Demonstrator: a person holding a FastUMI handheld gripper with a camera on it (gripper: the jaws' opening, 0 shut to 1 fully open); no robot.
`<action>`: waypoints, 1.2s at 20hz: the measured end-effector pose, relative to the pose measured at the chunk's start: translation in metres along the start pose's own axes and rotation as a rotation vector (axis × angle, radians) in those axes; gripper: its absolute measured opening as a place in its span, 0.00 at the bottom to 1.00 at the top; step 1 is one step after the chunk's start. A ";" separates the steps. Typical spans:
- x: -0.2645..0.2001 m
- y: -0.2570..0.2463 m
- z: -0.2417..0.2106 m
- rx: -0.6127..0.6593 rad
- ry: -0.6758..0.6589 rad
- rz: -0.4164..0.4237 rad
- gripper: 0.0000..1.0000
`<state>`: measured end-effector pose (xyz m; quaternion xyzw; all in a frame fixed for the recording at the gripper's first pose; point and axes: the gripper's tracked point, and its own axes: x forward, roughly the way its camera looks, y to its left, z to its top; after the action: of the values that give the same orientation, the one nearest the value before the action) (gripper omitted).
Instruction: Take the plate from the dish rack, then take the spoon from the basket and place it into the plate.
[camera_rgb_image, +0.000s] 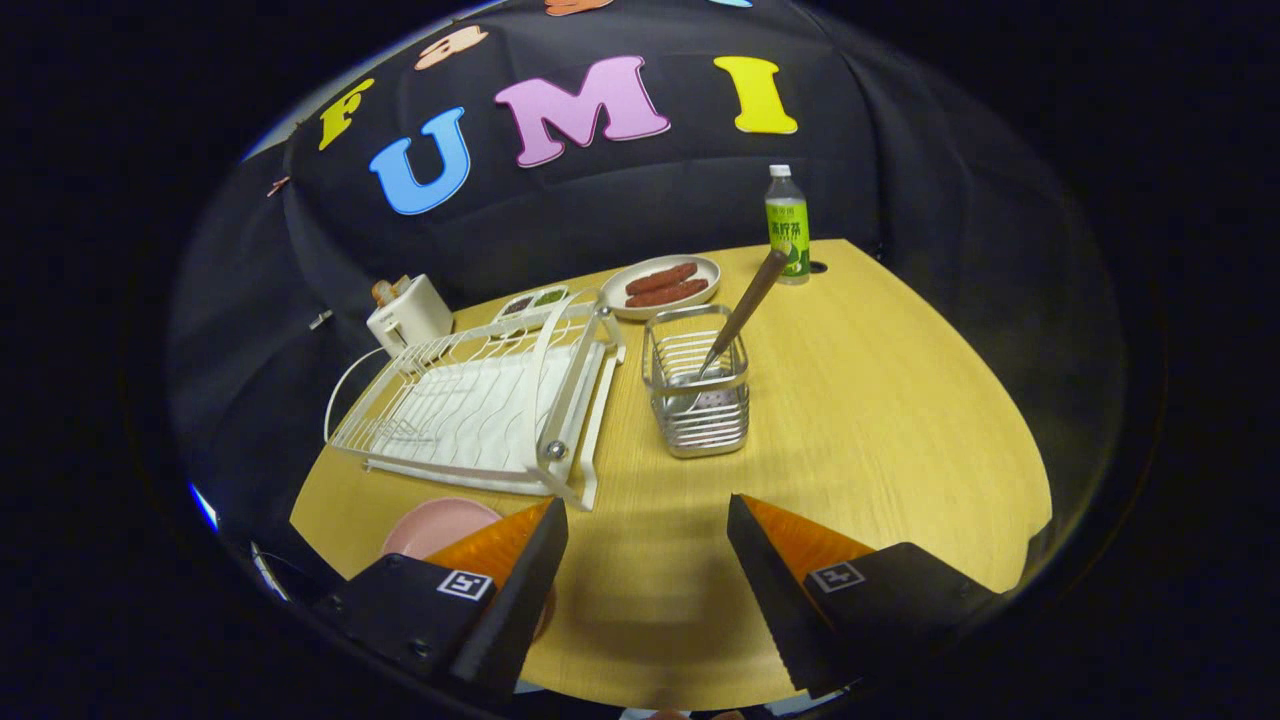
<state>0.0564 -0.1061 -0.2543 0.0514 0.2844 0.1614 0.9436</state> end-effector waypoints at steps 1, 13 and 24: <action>0.001 -0.009 0.011 -0.022 -0.038 -0.013 0.99; 0.073 -0.065 0.096 -0.082 -0.251 -0.027 0.98; 0.125 -0.067 0.112 -0.142 -0.264 -0.006 0.81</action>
<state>0.2353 -0.1285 -0.2391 0.0043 0.1458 0.1699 0.9746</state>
